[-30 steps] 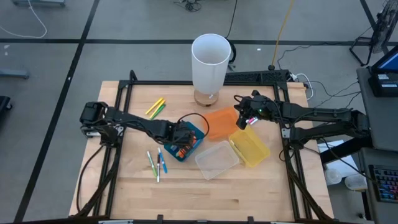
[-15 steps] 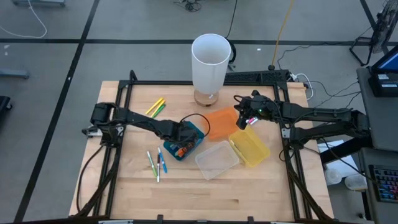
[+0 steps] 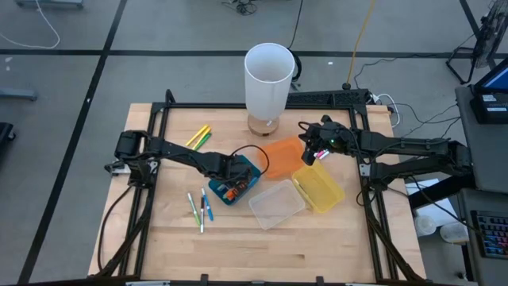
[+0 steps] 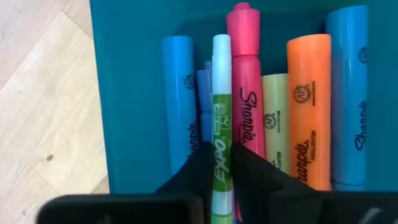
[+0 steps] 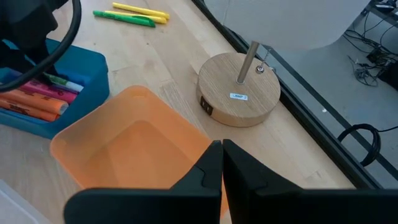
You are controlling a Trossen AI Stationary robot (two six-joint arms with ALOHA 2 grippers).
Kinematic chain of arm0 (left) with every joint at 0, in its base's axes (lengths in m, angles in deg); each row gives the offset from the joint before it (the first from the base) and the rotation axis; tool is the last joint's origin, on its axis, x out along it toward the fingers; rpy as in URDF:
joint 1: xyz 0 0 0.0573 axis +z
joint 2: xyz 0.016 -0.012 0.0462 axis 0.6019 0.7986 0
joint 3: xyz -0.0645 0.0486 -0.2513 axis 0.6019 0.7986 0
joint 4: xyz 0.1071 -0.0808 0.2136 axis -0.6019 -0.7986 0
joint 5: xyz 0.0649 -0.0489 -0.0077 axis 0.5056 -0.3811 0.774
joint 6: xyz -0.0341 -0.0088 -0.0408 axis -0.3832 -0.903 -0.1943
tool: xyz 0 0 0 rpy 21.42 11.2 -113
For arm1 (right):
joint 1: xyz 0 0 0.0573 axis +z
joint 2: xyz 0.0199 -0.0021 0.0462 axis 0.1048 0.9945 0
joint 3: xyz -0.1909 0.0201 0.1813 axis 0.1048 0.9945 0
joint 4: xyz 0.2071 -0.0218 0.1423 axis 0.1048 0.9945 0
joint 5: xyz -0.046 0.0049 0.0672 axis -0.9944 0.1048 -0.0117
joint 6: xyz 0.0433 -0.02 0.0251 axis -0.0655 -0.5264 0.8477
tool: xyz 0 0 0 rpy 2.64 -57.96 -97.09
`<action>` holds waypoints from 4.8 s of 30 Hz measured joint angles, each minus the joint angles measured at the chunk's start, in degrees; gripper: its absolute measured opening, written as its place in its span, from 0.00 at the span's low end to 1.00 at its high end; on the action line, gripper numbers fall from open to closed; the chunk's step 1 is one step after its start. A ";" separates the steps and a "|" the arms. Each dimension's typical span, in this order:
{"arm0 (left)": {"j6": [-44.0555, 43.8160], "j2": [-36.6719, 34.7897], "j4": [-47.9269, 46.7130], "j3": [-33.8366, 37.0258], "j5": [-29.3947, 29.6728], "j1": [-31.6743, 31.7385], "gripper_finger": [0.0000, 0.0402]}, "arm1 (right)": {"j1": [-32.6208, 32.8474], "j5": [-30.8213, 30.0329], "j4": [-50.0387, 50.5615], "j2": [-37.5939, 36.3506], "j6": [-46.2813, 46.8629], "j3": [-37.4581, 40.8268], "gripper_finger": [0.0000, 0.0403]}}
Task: Pick & Place Markers
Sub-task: Put the left green marker pen into the yellow bin, then adjust the bins on the table
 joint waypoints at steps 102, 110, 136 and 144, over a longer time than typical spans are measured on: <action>2.67 -24.62 -10.38 -0.15 6.37 -6.57 0.20 | 23.21 16.35 16.45 -8.49 15.87 9.05 0.51; -17.12 -24.55 -30.10 0.62 15.14 -6.31 0.07 | 23.15 14.57 16.09 -10.19 13.97 9.05 0.45; -24.75 -24.48 -2.92 24.16 4.31 -6.06 0.04 | 23.19 14.67 9.51 -15.47 10.05 9.03 0.40; -17.63 -24.48 15.64 26.23 0.26 -6.10 0.03 | 23.19 14.69 9.53 -15.47 10.45 9.03 0.40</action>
